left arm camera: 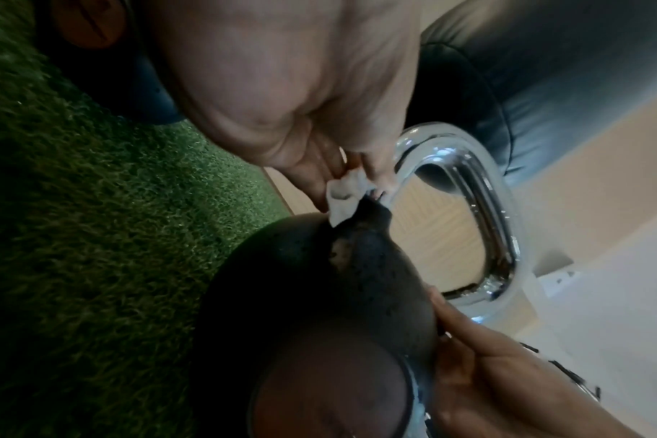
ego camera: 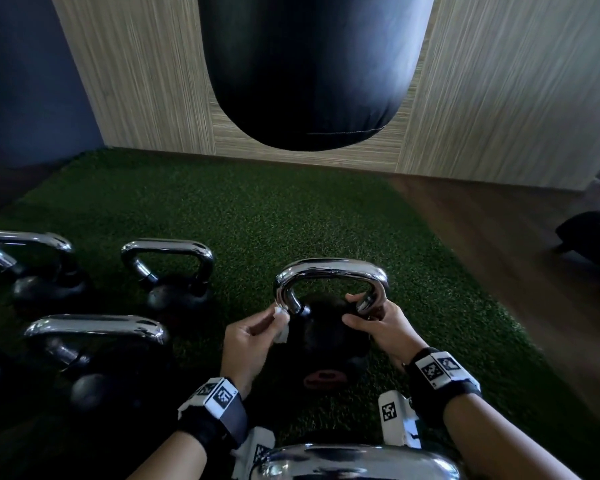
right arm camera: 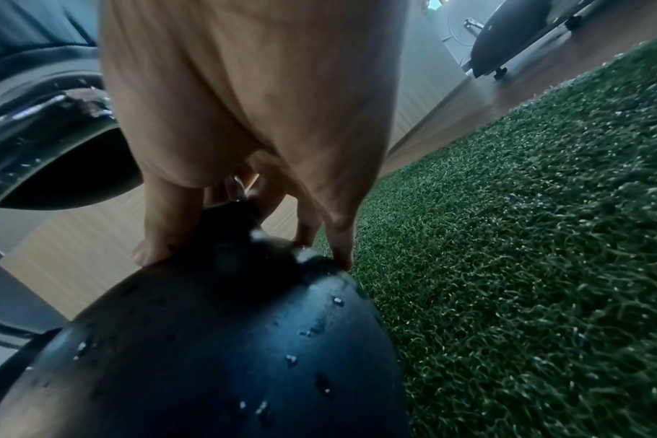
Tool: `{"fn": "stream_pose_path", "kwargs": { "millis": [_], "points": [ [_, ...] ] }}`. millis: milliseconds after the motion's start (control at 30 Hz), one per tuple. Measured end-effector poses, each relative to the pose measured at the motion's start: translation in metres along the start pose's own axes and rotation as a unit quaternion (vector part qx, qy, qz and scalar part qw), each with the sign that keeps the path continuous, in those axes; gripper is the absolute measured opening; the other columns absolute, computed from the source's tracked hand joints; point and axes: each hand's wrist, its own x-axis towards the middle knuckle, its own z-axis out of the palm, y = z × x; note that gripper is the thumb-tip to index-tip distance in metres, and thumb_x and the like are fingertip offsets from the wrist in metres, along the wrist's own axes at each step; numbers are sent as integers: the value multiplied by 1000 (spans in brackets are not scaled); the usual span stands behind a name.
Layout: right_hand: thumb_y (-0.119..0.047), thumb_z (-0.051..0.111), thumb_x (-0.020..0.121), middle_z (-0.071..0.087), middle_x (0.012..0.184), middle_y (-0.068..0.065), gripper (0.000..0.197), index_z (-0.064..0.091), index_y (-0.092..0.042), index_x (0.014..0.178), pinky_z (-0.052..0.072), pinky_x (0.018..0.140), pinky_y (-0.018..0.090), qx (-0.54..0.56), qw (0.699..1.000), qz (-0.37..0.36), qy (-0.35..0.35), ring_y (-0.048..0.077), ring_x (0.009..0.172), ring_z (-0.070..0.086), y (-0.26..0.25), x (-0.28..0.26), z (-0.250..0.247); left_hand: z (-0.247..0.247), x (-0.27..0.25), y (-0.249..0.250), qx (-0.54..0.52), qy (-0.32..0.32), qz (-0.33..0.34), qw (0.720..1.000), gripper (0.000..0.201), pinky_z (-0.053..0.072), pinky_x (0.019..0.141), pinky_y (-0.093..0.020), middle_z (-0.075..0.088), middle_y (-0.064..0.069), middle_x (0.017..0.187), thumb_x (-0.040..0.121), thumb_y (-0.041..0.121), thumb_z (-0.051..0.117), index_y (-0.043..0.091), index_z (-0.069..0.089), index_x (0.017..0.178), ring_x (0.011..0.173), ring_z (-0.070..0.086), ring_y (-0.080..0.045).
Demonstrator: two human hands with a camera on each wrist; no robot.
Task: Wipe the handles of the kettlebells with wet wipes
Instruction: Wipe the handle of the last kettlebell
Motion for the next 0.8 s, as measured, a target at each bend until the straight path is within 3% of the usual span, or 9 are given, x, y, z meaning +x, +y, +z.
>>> {"fn": "stream_pose_path", "kwargs": {
  "millis": [100,200,267,333,467,567,667,733,800],
  "points": [
    [-12,92,72,79,111,-5,42,76,-19,110,56,102,38,-23,1000,-3,-12,10,107,73,-5,-2,-4,3,0,6,74,23,64,995,18,59,88,-27,80,13,88,79,26,88,29,82,96,89,75,-1],
    [-22,96,66,79,107,-4,47,77,-24,109,56,103,41,-66,998,-12,-17,12,106,73,-8,-4,-8,3,5,9,146,66,104,982,31,60,84,-26,80,13,82,74,41,90,20,84,95,81,75,1],
    [-35,99,58,80,105,-8,53,78,-31,107,56,103,42,-105,994,-15,-20,9,104,73,-13,-7,-12,5,8,11,171,74,111,976,36,59,83,-21,79,12,84,72,42,90,16,84,96,80,73,5],
    [-48,97,50,79,103,-12,59,77,-40,105,55,102,42,-153,988,-18,-23,6,103,73,-13,-11,-18,9,11,12,183,74,114,974,31,53,77,-8,77,15,81,75,38,90,16,84,95,77,70,10],
    [-51,94,51,78,101,-17,55,76,-39,102,55,100,41,-246,968,-35,-36,1,101,71,-16,-32,-32,19,22,18,208,73,110,969,29,43,71,4,79,11,88,77,37,89,16,83,97,73,65,19],
    [-42,87,58,76,103,-22,51,75,-32,106,55,96,37,-342,933,-83,-75,-5,99,68,-25,-55,-35,34,40,29,220,64,101,968,31,42,70,0,81,4,94,77,36,89,17,83,100,77,69,7],
    [-30,76,66,69,117,-31,55,66,-38,120,53,94,23,-384,903,-144,-132,-10,105,66,-37,-69,-25,51,59,39,247,35,93,964,32,41,74,-6,81,1,99,76,33,90,16,83,102,87,69,-2],
    [-28,67,70,69,126,-23,60,64,-38,129,53,96,21,-406,883,-161,-170,-3,113,67,-40,-66,-19,61,66,42,257,7,99,961,31,46,83,-9,81,1,102,77,31,90,16,83,102,91,72,-5],
    [-21,63,73,75,110,-22,55,71,-38,125,51,86,12,-423,876,-157,-169,-11,98,67,-45,-58,-16,65,69,42,256,-11,81,963,30,52,92,-17,80,3,103,78,31,89,18,83,104,95,74,-6]
  ]
}}
